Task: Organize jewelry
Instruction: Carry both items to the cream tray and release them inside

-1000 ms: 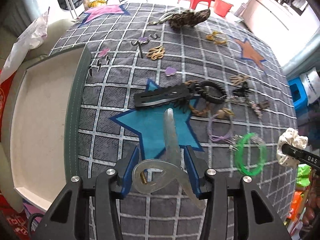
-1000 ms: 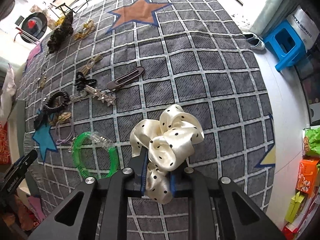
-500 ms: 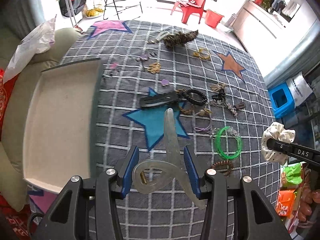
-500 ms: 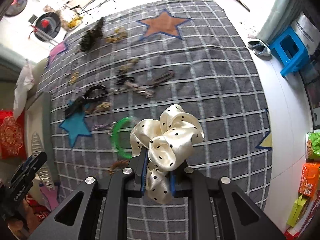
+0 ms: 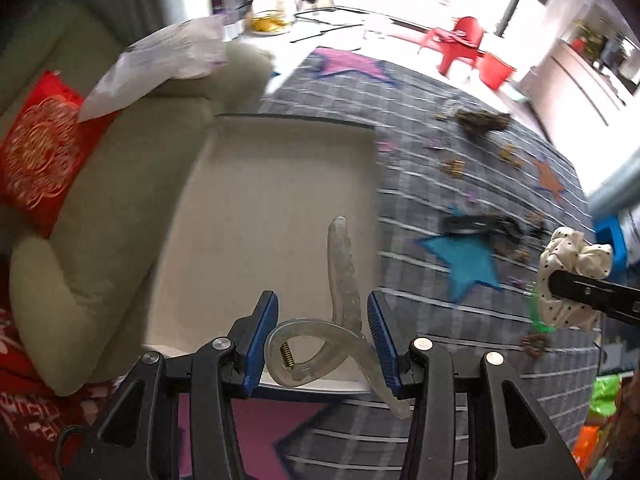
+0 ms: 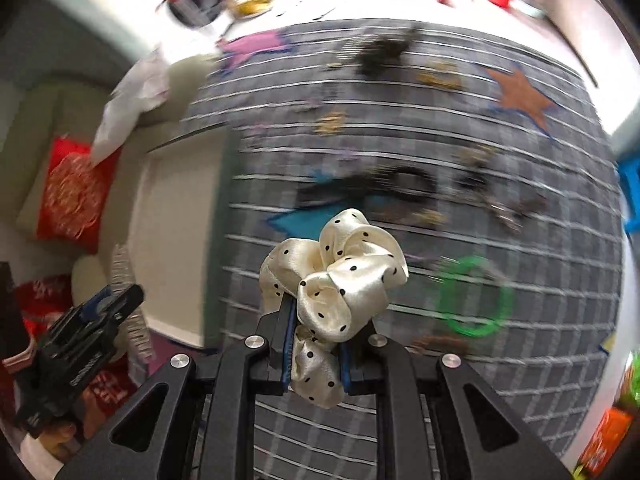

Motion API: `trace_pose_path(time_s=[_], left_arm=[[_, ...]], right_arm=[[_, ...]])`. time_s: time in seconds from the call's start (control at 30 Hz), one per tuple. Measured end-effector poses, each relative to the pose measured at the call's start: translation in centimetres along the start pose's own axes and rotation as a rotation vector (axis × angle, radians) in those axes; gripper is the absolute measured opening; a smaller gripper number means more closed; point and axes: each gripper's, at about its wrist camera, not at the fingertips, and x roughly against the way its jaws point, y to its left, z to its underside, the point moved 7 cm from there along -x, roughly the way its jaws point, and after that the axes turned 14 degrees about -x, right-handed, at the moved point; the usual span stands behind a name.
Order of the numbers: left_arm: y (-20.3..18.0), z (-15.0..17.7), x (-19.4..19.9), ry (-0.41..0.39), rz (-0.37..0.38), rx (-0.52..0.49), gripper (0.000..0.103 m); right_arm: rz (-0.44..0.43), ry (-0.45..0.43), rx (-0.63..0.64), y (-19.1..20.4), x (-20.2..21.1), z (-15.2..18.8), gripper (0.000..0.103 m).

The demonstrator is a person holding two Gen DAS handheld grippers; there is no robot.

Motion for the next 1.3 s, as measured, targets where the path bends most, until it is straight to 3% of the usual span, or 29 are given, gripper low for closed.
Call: trace_pose_path(time_s=[0.27,0.47,0.8,0.93,1.13,1.23,1.27,1.3], left_arm=[[6.2,2.1,-3.5,0.057,-0.06,0.039,0.048],[7.4,3.5,-6.2,0.102,-0.068,0.033,0.048],[8.0,5.4,-9.1,0.168,-0.082,0.038,0.049],[7.7,5.9,-9.3,0.177,-0.075,0.036,0.049],[7.4,6.2,-9.4,0.175,-0.085,0.01,0.049],[7.3,6.2,-9.3,0.179,-0.11,-0.002,0.05],[7.4,6.2,-9.3,0.178,-0.116,-0.002,0.055],[7.5,6.1,-9.1,0.175,-0.123,0.001,0.06]], right_arm=[[-0.094,0.09,0.124,10.0,-5.2,1.7,0.019],[-0.08,0.163,0.172,13.1,-10.0,3.2,0.019],[0.016,0.237,0.196,13.7,-15.9,3.6,0.019],[0.069,0.266,0.2,12.6,-16.7,4.4,0.019],[0.079,0.274,0.211,11.6,-16.9,5.1,0.019],[0.058,0.283,0.181,11.8,-17.2,4.8,0.023],[0.05,0.282,0.172,12.0,-17.2,4.6,0.026],[0.04,0.28,0.165,12.0,-17.0,4.3,0.035]])
